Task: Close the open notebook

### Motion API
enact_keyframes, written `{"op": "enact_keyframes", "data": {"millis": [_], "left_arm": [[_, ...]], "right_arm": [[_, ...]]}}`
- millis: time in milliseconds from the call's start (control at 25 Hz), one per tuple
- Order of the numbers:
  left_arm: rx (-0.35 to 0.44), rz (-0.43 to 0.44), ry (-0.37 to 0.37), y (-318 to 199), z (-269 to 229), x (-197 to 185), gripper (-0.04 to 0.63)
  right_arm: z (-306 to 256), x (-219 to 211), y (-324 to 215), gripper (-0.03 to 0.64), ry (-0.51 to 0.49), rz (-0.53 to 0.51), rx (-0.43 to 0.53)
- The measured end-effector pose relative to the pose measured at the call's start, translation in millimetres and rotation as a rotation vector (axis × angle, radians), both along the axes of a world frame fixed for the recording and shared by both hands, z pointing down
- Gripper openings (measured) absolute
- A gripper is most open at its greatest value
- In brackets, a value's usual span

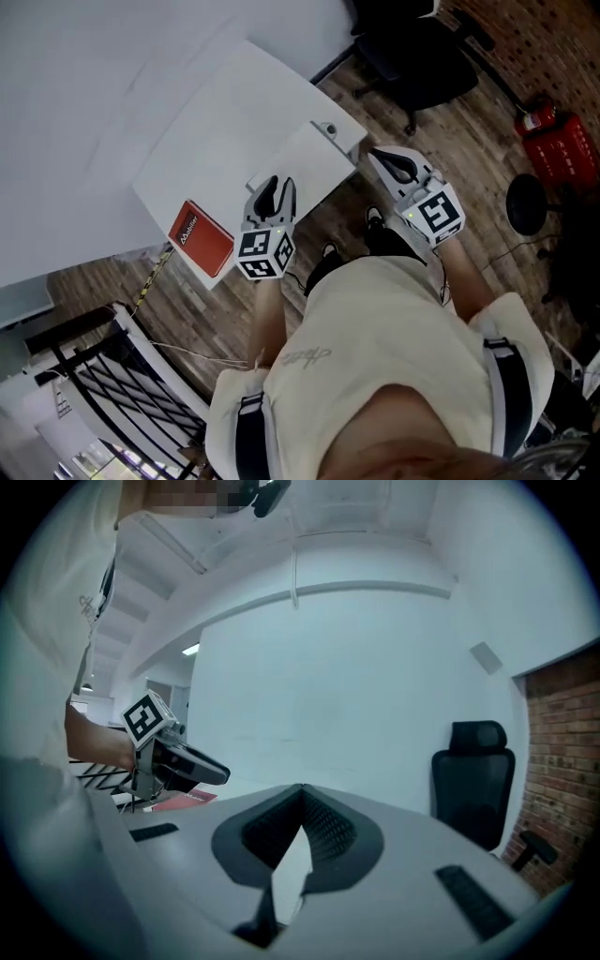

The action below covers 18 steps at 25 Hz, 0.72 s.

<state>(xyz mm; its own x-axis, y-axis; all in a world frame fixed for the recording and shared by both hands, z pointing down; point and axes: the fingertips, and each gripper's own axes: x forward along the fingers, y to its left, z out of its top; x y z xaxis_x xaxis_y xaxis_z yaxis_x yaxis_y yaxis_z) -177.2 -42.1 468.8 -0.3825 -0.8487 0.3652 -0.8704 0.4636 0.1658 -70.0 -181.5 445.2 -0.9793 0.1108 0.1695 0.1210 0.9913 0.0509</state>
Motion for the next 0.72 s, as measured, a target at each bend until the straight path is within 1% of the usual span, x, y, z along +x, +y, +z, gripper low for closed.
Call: {"op": "enact_keyframes", "data": {"millis": [120, 200, 360, 480, 600, 720], "left_arm": [[0.001, -0.097, 0.001, 5, -2, -5, 0.124], [-0.004, -0.169, 0.011, 16, 0, -9, 0.124], [-0.013, -0.311, 0.059, 49, 11, -13, 0.124], [-0.027, -0.402, 0.077, 77, 16, -15, 0.124], [-0.028, -0.491, 0.09, 102, 22, -16, 0.124], [-0.039, -0.544, 0.12, 121, 37, -9, 0.124]], "right_arm": [[10, -21, -7, 0.005, 0.029, -0.104, -0.008], [11, -36, -3, 0.005, 0.026, -0.179, -0.011], [10, -63, 14, 0.005, 0.014, -0.293, -0.008], [12, -78, 31, 0.005, 0.023, -0.369, -0.027], [14, -91, 53, 0.005, 0.031, -0.455, -0.024], [15, -101, 78, 0.005, 0.035, -0.526, -0.019]]}}
